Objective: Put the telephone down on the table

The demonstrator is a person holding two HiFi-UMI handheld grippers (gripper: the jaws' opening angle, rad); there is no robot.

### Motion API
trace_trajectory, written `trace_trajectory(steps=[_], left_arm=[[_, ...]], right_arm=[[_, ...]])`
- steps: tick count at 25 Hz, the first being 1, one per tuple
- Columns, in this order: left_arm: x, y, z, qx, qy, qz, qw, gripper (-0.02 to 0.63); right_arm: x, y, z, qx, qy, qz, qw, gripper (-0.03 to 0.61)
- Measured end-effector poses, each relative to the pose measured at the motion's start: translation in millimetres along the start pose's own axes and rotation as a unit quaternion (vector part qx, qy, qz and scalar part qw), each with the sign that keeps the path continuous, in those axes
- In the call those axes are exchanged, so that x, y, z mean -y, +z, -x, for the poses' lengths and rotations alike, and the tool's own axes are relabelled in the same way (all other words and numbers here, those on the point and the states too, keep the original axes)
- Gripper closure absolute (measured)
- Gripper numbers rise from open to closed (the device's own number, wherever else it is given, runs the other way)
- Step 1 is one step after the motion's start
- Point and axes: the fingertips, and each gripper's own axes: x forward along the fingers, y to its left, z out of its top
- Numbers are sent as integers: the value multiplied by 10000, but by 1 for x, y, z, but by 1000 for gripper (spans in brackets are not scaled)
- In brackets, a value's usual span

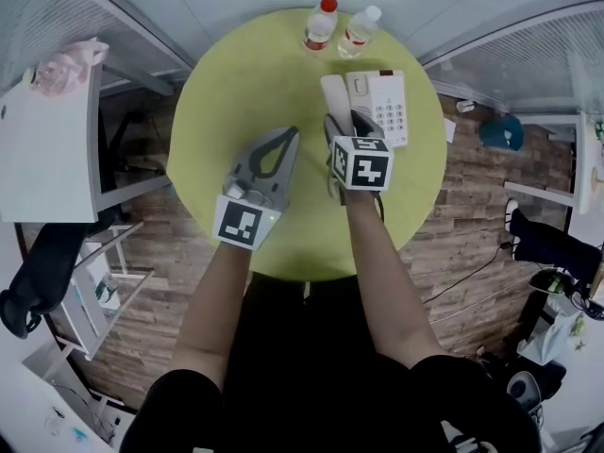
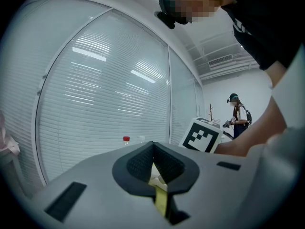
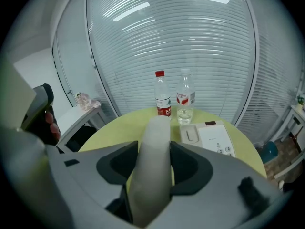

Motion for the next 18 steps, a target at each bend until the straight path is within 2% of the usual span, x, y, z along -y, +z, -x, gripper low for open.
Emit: trace_trajectory(steps=[18], left_arm=[[-58,-12,77,-39,484,25,9988,601]], right_arm=[[-101,-20,-31,-135,410,151,9990,360]])
